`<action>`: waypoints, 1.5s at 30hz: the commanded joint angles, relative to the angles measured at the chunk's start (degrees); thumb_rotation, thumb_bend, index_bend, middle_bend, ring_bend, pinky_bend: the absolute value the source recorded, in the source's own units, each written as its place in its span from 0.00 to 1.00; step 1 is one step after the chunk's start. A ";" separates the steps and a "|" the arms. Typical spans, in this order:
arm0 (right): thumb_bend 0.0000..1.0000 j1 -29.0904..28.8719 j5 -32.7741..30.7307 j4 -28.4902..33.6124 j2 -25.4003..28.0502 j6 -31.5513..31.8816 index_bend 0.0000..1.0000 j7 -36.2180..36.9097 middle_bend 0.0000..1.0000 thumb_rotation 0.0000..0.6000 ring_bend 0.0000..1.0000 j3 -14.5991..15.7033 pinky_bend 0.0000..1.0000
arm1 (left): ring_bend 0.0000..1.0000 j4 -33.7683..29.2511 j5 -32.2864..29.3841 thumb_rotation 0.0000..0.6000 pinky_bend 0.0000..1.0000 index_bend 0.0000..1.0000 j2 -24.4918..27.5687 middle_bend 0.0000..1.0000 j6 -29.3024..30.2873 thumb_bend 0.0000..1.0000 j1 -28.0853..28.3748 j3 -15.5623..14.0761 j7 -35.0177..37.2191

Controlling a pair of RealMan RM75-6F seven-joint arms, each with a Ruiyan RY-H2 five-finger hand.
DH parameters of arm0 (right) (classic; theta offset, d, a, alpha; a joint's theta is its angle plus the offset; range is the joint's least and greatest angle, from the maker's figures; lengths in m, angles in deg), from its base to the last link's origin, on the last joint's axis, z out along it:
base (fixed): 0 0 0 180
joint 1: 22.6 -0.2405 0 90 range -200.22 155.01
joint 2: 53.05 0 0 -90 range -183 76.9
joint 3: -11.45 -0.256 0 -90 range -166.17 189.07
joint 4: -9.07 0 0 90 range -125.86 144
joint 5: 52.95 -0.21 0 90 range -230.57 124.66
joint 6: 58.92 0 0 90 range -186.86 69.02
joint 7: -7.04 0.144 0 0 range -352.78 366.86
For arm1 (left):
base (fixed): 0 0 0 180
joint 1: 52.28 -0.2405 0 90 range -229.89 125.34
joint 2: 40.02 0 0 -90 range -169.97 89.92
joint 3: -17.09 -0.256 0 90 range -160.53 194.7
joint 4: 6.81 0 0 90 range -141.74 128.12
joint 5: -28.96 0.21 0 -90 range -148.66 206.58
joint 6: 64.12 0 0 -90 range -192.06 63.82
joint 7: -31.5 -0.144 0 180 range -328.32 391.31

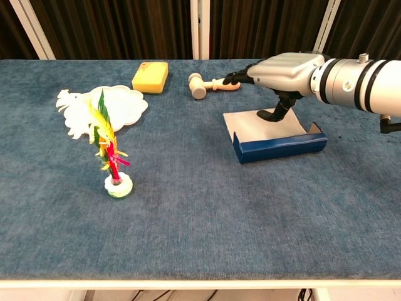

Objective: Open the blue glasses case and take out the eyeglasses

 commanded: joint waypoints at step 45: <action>0.60 16.26 4.87 2.17 13.27 10.14 0.01 19.93 0.29 1.00 0.00 6.51 0.00 | 0.20 1.13 -0.11 1.00 0.07 0.34 -0.79 0.29 -0.40 0.06 0.13 -0.04 0.56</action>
